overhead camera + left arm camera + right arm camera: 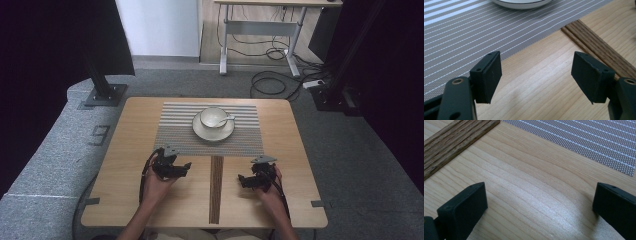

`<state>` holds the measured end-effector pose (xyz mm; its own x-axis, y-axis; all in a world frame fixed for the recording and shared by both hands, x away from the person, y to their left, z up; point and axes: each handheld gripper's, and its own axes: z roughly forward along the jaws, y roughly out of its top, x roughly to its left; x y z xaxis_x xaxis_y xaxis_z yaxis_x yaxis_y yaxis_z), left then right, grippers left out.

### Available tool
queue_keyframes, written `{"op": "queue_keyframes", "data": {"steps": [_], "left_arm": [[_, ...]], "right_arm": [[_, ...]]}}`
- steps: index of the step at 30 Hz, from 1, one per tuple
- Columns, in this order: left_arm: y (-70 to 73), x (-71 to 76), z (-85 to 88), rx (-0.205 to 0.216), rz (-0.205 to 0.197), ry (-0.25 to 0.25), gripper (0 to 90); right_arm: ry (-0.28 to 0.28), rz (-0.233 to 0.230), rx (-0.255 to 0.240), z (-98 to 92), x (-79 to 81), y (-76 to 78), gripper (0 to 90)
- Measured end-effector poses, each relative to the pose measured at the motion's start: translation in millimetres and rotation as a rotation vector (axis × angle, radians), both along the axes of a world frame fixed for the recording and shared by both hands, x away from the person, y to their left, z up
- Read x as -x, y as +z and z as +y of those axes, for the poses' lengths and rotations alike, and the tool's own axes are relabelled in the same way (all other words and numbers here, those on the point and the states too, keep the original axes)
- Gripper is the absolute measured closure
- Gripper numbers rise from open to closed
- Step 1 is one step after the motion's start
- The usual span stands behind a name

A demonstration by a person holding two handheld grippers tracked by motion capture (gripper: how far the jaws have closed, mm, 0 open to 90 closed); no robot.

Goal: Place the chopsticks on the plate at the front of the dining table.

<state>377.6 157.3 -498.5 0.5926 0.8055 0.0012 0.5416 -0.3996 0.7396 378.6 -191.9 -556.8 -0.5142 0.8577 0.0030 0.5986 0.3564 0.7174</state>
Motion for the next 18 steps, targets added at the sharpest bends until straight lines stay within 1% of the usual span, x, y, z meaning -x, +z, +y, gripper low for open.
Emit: {"op": "queue_keyframes", "data": {"steps": [7,11,18], "left_arm": [[0.0,1.1,-8.0,0.000,0.003,-0.017,24.8],[-1.6,1.3,-15.0,-0.006,0.007,-0.031,24.9],[-4.0,1.9,-24.6,-0.004,0.011,-0.046,24.9]], "right_arm": [[0.000,0.000,0.000,0.0,0.0,0.0,0.0],[0.000,0.000,0.000,0.0,0.0,0.0,0.0],[0.000,0.000,-0.001,0.0,0.0,0.0,0.0]]}}
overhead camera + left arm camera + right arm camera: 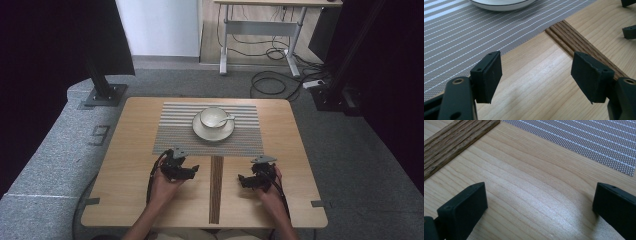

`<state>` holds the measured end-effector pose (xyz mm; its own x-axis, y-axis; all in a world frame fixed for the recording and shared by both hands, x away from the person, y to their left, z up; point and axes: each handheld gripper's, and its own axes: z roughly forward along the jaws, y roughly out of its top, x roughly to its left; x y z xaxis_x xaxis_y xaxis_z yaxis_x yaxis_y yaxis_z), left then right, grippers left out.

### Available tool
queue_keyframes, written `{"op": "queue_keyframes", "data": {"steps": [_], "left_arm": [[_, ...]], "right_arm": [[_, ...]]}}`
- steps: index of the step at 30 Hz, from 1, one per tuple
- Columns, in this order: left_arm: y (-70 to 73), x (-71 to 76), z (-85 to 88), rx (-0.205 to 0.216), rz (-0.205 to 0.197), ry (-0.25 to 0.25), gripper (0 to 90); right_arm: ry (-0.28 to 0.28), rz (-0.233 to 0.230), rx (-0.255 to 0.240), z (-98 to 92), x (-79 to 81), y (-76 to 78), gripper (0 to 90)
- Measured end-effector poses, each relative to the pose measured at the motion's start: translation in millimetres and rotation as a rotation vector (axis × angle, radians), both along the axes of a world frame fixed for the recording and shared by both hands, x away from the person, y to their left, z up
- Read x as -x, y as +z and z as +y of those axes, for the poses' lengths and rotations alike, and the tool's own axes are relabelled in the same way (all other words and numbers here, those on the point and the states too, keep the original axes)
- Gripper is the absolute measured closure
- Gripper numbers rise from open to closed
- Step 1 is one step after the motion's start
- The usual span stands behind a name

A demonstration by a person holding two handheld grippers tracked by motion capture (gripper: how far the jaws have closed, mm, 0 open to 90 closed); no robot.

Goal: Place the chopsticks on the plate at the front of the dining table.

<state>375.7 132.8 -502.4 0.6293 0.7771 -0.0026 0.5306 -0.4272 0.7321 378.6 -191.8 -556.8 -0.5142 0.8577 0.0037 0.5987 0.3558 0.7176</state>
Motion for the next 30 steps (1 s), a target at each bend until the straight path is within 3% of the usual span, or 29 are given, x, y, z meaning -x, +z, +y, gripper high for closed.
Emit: {"op": "queue_keyframes", "data": {"steps": [30], "left_arm": [[-17.8,4.4,-29.2,-0.021,0.029,-0.049,25.1]], "right_arm": [[0.000,-0.001,0.000,0.0,0.0,0.0,0.0]]}}
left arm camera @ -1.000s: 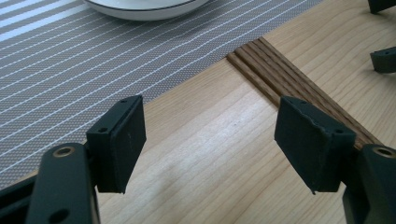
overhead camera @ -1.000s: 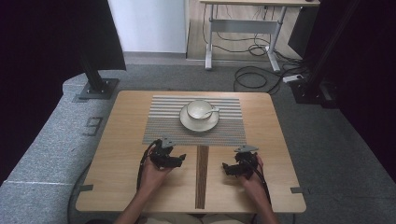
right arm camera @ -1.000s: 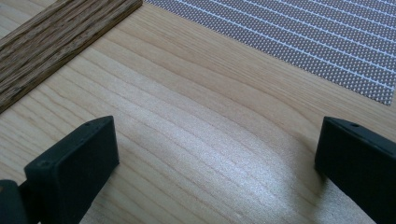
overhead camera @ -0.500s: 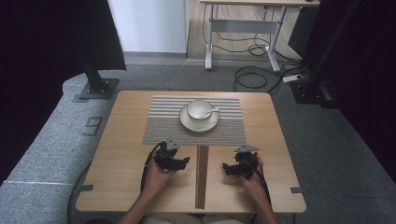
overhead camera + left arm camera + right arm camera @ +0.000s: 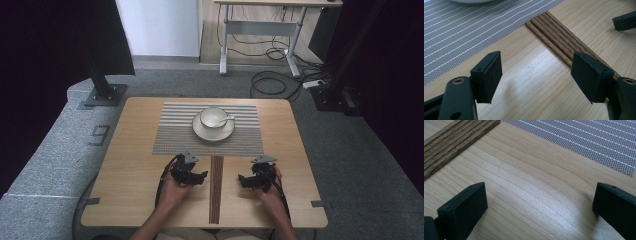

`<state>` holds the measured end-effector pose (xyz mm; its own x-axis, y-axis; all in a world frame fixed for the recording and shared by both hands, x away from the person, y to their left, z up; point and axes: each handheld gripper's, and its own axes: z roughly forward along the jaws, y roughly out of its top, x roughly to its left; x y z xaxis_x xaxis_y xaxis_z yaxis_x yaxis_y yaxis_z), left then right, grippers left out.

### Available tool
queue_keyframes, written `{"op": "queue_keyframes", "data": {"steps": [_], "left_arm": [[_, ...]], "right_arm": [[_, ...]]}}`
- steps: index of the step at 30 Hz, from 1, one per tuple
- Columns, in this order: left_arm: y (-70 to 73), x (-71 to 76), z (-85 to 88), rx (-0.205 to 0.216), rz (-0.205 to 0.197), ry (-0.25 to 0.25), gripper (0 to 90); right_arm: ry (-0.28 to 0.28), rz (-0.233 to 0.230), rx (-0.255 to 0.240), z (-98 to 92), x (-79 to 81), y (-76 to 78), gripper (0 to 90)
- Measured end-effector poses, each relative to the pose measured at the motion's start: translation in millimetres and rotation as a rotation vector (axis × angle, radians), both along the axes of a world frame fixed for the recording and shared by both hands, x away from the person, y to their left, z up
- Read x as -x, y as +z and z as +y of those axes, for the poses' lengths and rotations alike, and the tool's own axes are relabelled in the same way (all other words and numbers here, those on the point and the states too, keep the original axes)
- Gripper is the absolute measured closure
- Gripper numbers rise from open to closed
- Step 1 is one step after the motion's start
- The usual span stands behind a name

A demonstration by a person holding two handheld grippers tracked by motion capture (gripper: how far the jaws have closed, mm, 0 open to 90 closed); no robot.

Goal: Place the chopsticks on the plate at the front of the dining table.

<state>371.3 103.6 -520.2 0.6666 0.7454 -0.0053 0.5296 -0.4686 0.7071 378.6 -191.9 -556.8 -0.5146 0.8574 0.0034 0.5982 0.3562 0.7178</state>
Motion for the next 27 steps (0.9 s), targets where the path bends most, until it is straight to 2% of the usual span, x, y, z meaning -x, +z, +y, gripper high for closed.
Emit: {"op": "queue_keyframes", "data": {"steps": [10,27], "left_arm": [[-8.9,2.7,-11.2,-0.017,0.006,-0.023,25.1],[-10.8,4.8,-22.4,-0.017,0.013,-0.039,25.2]], "right_arm": [[0.003,0.000,0.000,0.1,0.1,0.0,0.0],[0.005,0.000,0.000,0.2,0.1,0.0,0.0]]}}
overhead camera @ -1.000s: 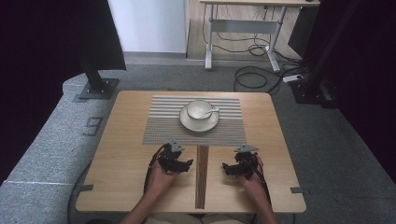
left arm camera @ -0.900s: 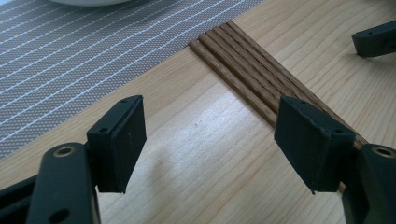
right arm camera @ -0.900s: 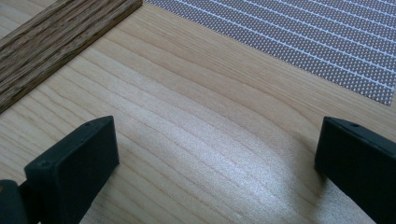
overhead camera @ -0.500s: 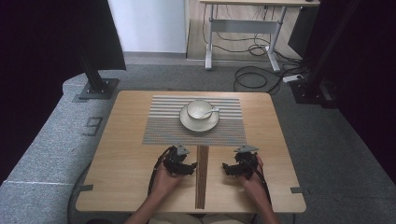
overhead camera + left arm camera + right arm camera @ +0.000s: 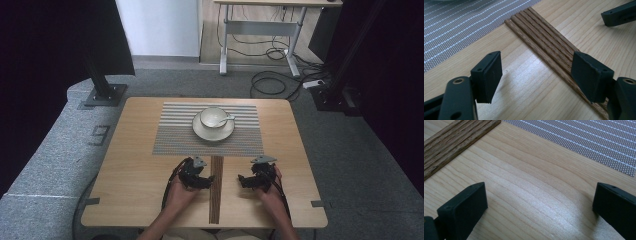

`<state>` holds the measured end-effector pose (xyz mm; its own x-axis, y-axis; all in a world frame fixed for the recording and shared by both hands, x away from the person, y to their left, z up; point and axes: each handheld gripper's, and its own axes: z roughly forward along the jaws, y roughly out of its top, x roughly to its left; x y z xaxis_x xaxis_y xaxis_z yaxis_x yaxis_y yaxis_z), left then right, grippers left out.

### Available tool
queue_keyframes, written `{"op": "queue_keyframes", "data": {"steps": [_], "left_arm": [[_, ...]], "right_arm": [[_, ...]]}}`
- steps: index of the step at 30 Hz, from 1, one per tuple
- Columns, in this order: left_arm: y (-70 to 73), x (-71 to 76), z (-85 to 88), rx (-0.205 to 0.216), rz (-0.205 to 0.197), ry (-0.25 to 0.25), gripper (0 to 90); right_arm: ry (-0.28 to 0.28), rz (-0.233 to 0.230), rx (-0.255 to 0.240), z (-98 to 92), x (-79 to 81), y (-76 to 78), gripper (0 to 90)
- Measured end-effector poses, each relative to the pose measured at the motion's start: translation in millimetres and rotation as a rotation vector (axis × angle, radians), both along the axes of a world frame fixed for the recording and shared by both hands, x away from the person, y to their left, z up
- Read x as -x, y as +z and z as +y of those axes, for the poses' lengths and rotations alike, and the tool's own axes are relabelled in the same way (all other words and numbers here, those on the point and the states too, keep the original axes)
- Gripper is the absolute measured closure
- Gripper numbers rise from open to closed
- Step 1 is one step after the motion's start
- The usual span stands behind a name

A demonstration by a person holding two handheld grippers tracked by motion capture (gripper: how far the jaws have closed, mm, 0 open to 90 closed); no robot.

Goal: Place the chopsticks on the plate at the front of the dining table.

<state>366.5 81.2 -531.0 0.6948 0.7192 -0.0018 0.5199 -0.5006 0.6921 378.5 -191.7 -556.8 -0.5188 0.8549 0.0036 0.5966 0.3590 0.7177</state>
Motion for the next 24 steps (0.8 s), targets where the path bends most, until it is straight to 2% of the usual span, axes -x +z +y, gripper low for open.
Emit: {"op": "queue_keyframes", "data": {"steps": [12,24], "left_arm": [[-2.9,0.9,-3.9,-0.001,0.018,-0.004,28.0],[-5.6,2.6,-6.1,-0.026,0.024,-0.011,32.5]], "right_arm": [[0.001,0.000,0.000,0.1,0.0,0.0,0.0],[0.004,-0.001,0.000,0.1,0.1,0.0,0.0]]}}
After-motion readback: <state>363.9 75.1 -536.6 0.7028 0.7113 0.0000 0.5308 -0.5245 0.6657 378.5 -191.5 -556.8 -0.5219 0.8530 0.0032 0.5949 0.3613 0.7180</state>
